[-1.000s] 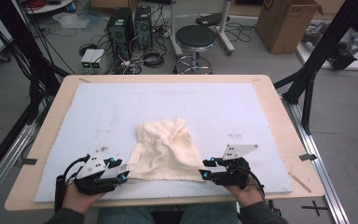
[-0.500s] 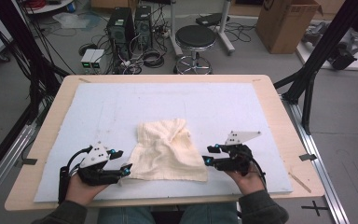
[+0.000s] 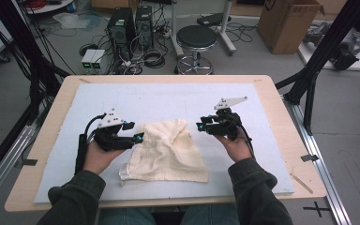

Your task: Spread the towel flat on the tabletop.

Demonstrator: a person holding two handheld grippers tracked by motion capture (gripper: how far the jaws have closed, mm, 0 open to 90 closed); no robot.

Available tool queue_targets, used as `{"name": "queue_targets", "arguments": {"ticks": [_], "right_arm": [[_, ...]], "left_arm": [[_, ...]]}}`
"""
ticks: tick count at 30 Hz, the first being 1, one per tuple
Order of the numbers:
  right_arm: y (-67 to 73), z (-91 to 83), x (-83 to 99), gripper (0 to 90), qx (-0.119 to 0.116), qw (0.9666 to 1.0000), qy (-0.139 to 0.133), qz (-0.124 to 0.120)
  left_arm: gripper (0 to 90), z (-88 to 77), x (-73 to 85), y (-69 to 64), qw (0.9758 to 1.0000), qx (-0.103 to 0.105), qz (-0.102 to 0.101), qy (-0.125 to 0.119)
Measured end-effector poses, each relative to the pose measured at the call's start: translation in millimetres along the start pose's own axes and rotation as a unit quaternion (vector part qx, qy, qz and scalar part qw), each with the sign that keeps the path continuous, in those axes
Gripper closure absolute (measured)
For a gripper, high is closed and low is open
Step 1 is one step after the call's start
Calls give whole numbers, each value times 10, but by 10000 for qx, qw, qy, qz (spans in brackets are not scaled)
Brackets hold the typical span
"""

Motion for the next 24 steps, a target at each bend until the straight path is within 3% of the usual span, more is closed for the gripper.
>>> {"name": "queue_targets", "arguments": {"ticks": [7, 12, 14, 17, 24], "right_arm": [[-176, 378, 44, 668, 4, 9992, 325, 236], [-227, 546, 111, 686, -85, 9982, 410, 422], [-227, 604, 146, 685, -151, 9975, 518, 462], [-232, 684, 192, 681, -164, 9967, 649, 452], [-203, 819, 299, 684, -225, 9945, 867, 549]], "left_arm": [[452, 391, -42, 174, 9994, -244, -146, 202], [467, 637, 112, 238, 9975, -193, -279, 616], [466, 690, 159, 246, 9966, -157, -348, 730], [471, 733, 193, 242, 9958, -207, -290, 846], [572, 790, 306, 259, 9914, -240, -228, 1269]]}}
Point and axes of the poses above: each handheld gripper's, and its own axes: z roughly forward along the jaws, x roughly out of its underside, y roughly to its left, the point moved 6 cm from there along z, roughly forward along the jaws, and after that the axes turned 6 degrees about z, right-handed, at the moved point
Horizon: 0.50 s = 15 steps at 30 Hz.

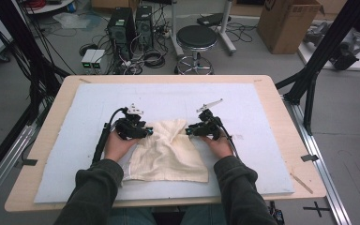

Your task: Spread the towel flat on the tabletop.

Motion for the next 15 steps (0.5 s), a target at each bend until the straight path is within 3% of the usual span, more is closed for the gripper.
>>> {"name": "queue_targets", "arguments": {"ticks": [4, 8, 11, 15], "right_arm": [[12, 35, 8, 720, 28, 10000, 16, -3], [46, 50, 8, 820, 49, 9999, 45, -101], [56, 30, 0, 858, 102, 9998, 47, -191], [34, -58, -1, 864, 183, 9997, 35, -186]], "left_arm": [[652, 37, 37, -30, 9998, 24, 125, 177], [782, 54, 58, -43, 9993, -13, 214, 311], [861, 37, 55, -43, 9991, -34, 266, 319], [893, -2, 53, -14, 9993, -106, 211, 301]]}}
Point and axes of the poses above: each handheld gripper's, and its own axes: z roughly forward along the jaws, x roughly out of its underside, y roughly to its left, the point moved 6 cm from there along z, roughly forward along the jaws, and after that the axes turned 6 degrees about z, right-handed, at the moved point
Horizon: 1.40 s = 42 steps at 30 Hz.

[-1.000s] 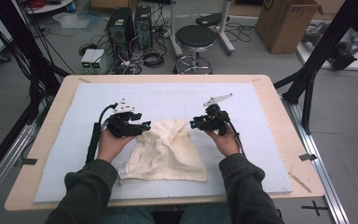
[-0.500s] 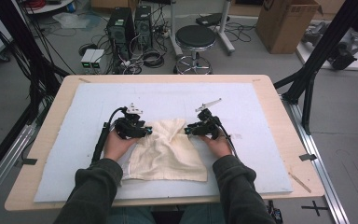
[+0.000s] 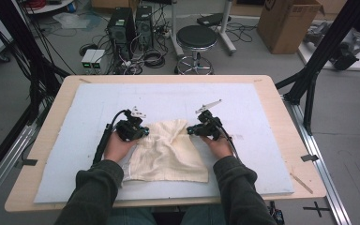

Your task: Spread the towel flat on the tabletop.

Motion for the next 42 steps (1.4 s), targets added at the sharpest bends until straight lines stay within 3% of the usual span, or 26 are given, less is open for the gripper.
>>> {"name": "queue_targets", "arguments": {"ticks": [10, 13, 15, 19, 23, 26, 31, 33, 38, 42], "right_arm": [[-117, -358, -15, 865, 348, 9992, -205, -10], [-169, -453, -5, 865, 426, 9988, -229, -4], [-212, -508, 5, 865, 550, 9982, -226, -1], [-300, -580, 27, 862, 694, 9973, -232, 49], [-353, -555, 44, 828, 696, 9973, -183, 171], [-374, -501, 42, 730, 676, 9973, -174, 231], [-371, -374, 66, 661, 677, 9975, 19, 216], [-350, -341, 76, 649, 642, 9977, 79, 221], [-248, -370, 134, 647, 537, 9985, 37, 125], [-153, -416, 213, 648, 407, 9992, 39, 14]], "left_arm": [[894, -9, 20, 15, 10000, 38, -34, 18], [891, -27, 3, 31, 9999, 49, -87, -86], [842, -50, -22, 53, 9996, 5, -161, -219], [613, -61, -50, 129, 9979, -165, -472, -413], [523, 5, -45, 179, 9966, -193, -664, -445], [510, 65, -38, 179, 9965, -93, -752, -361], [821, 62, -45, 69, 9993, 55, -285, -229], [843, 13, -54, 32, 9994, 88, -239, -226], [852, -170, -60, -179, 9988, 187, 170, -416], [851, -243, -20, -394, 9974, 261, 598, -292]]}}
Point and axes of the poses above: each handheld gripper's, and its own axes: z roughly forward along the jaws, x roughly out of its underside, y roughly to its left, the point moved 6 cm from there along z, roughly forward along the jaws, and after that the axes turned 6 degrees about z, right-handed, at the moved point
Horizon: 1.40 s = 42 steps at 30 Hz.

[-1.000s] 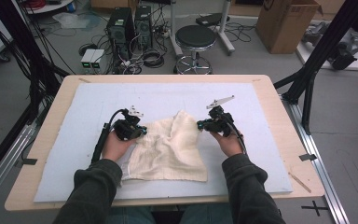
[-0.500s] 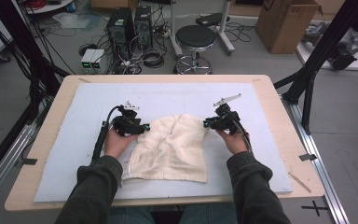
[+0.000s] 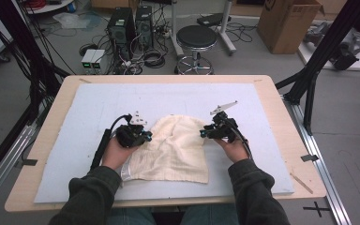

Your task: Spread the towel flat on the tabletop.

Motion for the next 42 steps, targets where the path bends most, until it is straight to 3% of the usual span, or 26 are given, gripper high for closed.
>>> {"name": "queue_targets", "arguments": {"ticks": [2, 5, 8, 10, 13, 19, 23, 26, 29, 31, 33, 38, 42], "right_arm": [[30, -5, 49, 648, 15, 10000, 62, -51], [40, -21, 131, 650, 42, 9998, 134, -104], [11, -14, 186, 650, 73, 9998, 172, -62], [-2, -21, 208, 650, 82, 9998, 179, -27], [-24, -55, 203, 650, 87, 9999, 106, -26], [-106, -172, 166, 650, 105, 9999, -81, 40], [-168, -258, 86, 647, 146, 9995, -238, 139], [-223, -287, 19, 647, 216, 9987, -378, 251], [-282, -249, -16, 644, 245, 9978, -410, 460], [-304, -185, -14, 639, 281, 9976, -343, 534], [-325, -95, -6, 632, 317, 9976, -237, 570], [-361, 104, 11, 633, 382, 9968, -93, 696], [-362, 124, 12, 786, 442, 9973, -77, 577]], "left_arm": [[850, -39, -12, -95, 9999, 70, 92, -104], [844, -28, 41, -206, 9993, 250, 243, 100], [767, 14, 89, -267, 9971, 640, 231, 332], [660, 19, 75, -293, 9957, 896, 97, 232], [631, -21, 63, -259, 9947, 1021, -20, 104], [641, -140, 21, -101, 9929, 1080, -378, -323], [657, -111, 40, -34, 9931, 1025, -517, -256], [706, -55, 54, -46, 9929, 1083, -470, -156], [764, 29, 81, -114, 9930, 1133, -308, 111], [789, 73, 89, -170, 9924, 1206, -142, 219], [792, 94, 88, -202, 9921, 1229, -109, 246], [721, 78, 90, -178, 9909, 1315, -214, 199], [680, 24, 82, -125, 9908, 1310, -345, 62]]}}
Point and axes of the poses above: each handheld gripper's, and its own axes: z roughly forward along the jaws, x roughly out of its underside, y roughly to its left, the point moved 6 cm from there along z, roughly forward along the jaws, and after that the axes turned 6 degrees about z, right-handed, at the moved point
